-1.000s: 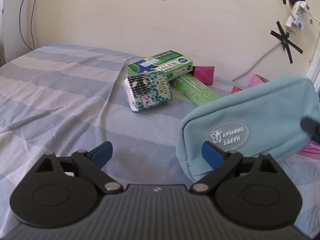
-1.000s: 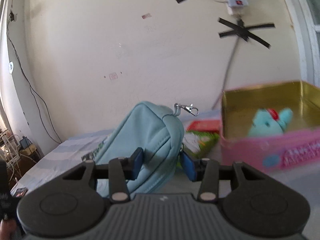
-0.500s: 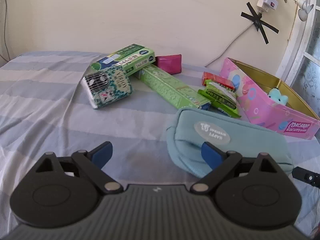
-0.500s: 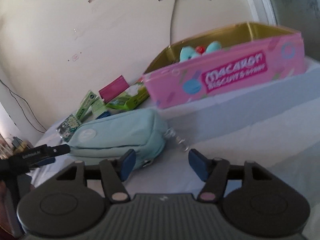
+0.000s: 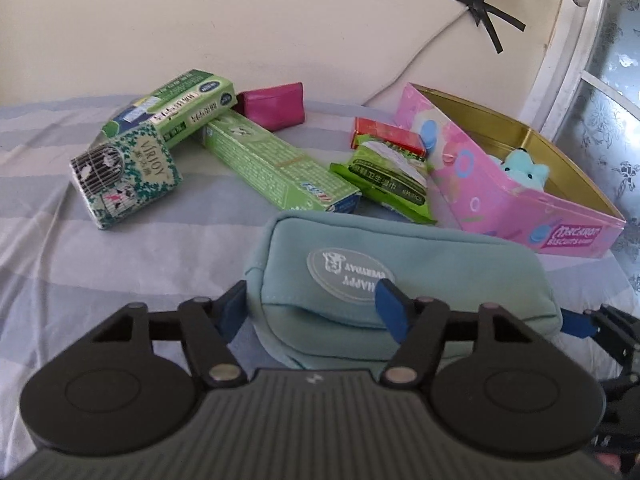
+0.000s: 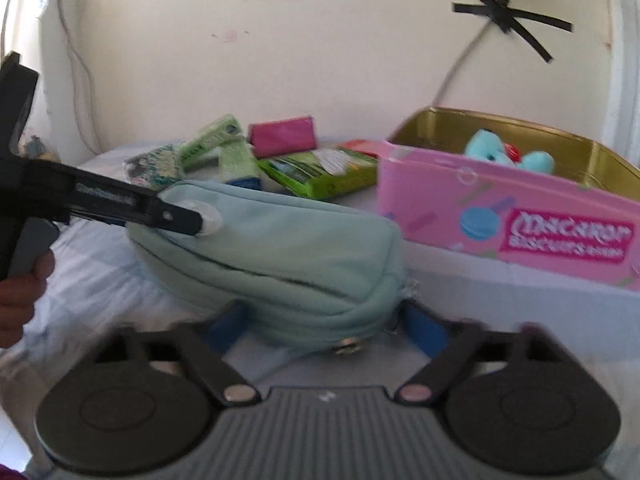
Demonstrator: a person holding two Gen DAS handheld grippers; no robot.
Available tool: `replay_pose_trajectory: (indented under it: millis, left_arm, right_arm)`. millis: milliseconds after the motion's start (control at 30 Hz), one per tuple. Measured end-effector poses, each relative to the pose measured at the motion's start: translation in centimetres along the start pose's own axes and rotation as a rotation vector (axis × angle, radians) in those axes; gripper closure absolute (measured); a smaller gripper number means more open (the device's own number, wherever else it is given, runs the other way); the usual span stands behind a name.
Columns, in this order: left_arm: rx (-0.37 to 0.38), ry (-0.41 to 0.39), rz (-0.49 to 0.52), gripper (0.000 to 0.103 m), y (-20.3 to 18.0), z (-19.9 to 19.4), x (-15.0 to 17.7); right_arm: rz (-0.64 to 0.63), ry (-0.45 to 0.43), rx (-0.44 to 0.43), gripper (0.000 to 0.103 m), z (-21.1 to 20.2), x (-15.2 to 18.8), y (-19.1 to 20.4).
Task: Organize objects
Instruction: 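Carry the light-blue pouch with the left gripper and lower it into the pink tin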
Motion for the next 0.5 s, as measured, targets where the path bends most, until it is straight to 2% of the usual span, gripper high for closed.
replay_pose_trajectory:
  millis: [67,167,267,500]
  left_arm:
    - [0.003,-0.021,0.0,0.037,-0.5,-1.5,-0.1]
    - [-0.005,-0.127,0.08,0.037,-2.8,-4.6,-1.8]
    - [-0.002,-0.209,0.159,0.037,-6.2,-6.1,-4.5]
    - [-0.001,-0.25,0.322,0.036,-15.6,-1.9,-10.8]
  right_arm:
    - [0.016,-0.046,-0.007,0.037,-0.8,-0.5,-0.4]
    - [0.023,-0.158,-0.007,0.037,-3.5,-1.9,-1.6]
    - [0.038,-0.237,0.048,0.037,-5.4,-3.6,-3.9]
    - [0.151,-0.268,0.181,0.037,-6.2,-6.6,-12.9]
Point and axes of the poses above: each gripper's, at about its wrist camera, not at the fingertips, and z roughly the way its jaws point, y to its left, x to its underside, the point moved 7 cm from there along z, roughly the way its jaws point, and after that the axes turned 7 degrees about y, right-handed, at the moved point
